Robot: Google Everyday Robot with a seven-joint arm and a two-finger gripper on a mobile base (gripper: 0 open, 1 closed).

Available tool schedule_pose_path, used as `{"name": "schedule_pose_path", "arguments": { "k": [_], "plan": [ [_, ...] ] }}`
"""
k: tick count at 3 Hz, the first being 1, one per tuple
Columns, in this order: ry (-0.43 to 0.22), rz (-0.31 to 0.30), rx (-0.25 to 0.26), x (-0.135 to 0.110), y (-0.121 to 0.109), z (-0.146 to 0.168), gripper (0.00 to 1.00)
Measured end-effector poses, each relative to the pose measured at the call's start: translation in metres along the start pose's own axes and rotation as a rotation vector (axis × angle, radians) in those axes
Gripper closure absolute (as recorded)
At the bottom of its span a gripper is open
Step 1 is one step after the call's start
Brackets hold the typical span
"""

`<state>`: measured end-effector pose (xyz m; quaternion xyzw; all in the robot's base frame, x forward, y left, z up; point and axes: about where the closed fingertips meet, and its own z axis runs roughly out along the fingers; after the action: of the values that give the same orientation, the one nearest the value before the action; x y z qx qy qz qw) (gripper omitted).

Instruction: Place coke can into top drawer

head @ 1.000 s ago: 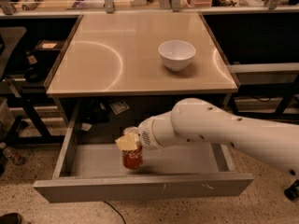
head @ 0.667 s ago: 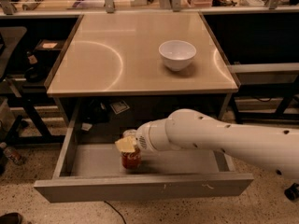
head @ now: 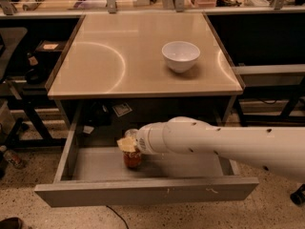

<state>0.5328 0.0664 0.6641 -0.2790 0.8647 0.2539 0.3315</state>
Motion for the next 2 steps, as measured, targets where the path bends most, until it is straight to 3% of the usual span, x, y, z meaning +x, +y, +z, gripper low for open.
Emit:
{"name": "schedule_pose_path", "arguments": {
  "k": [2],
  "plan": [
    [-0.072, 0.003, 0.035, -0.0010, -0.0031, 0.0023, 1.00]
  ]
}}
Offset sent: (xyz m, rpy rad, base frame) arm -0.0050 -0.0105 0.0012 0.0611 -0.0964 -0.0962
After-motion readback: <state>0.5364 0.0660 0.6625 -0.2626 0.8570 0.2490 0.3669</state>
